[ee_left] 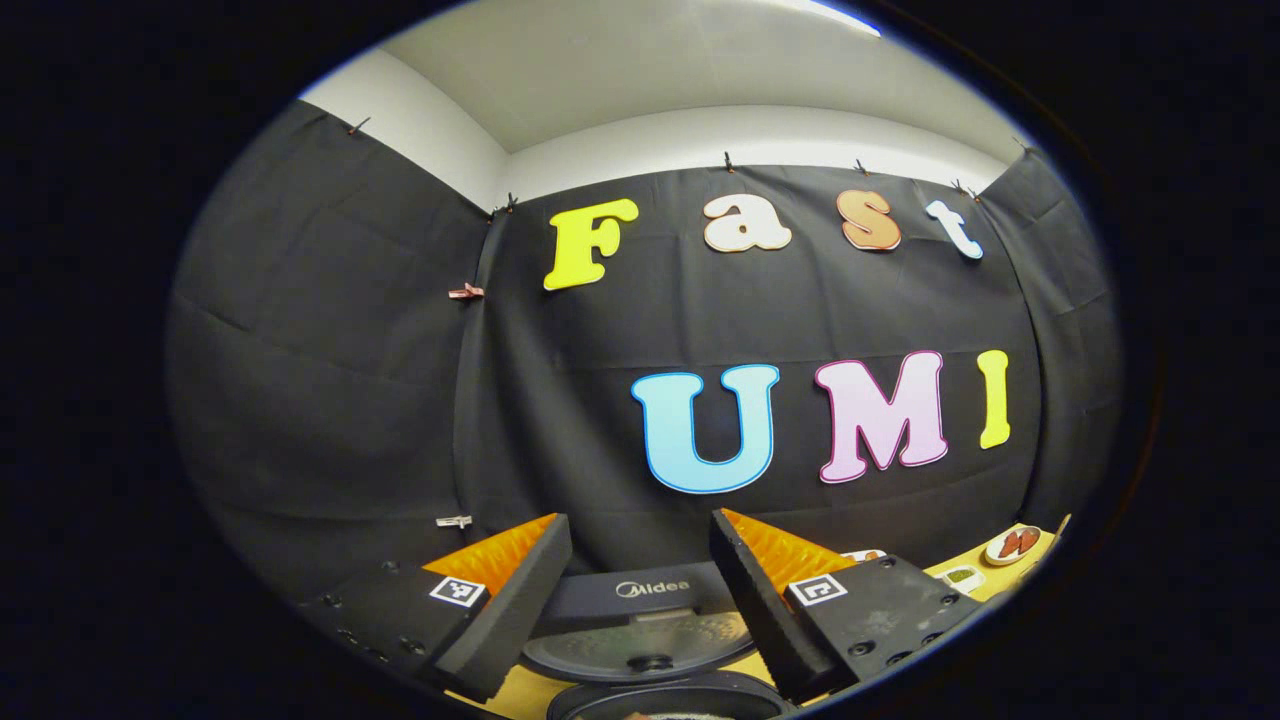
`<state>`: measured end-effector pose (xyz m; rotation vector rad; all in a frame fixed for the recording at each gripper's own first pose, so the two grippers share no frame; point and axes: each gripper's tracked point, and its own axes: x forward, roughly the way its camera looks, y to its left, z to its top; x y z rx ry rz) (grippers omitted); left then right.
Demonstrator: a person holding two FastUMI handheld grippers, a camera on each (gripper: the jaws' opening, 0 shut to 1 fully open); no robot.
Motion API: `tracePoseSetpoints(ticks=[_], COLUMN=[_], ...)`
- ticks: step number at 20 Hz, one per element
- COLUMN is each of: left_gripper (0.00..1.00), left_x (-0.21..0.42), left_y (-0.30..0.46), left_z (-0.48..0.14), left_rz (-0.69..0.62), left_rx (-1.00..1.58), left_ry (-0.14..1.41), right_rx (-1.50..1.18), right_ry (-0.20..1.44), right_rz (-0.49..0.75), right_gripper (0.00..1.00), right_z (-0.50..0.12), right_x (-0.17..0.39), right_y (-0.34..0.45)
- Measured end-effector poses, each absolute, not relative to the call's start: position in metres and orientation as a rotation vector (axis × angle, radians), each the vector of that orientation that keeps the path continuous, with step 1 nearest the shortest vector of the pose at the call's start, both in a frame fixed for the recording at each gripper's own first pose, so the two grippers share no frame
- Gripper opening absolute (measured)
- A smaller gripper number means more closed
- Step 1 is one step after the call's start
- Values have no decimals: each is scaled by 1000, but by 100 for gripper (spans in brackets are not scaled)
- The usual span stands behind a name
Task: Close the left gripper, press the button to open the rice cooker; take a wooden spoon from the chopstick holder with the right hand, scoop a spoonful of rice and pour it into the rice cooker, then put the wooden spoon back into the chopstick holder.
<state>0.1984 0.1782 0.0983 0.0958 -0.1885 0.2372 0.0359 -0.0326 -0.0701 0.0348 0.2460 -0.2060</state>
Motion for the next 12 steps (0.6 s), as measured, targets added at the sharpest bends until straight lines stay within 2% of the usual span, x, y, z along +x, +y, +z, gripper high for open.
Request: tracePoseSetpoints(ticks=[3, 6, 8, 12], left_gripper=[94, 94, 100, 99], left_x=[220, 223, 213, 179], left_y=[180, 182, 177, 161], left_z=[85, 76, 69, 49], left_rz=[210, 236, 246, 265], left_rx=[94, 95, 91, 36], left_ry=[-148, -106, -66, 50], right_rx=[34, 7, -1, 3], right_ry=[248, 238, 246, 253], right_rz=[-207, -198, -156, -44], right_gripper=[99, 99, 98, 99], right_z=[-65, -54, -53, -55], right_x=[9, -1, 2, 25], right_y=[-22, -17, -9, 2])
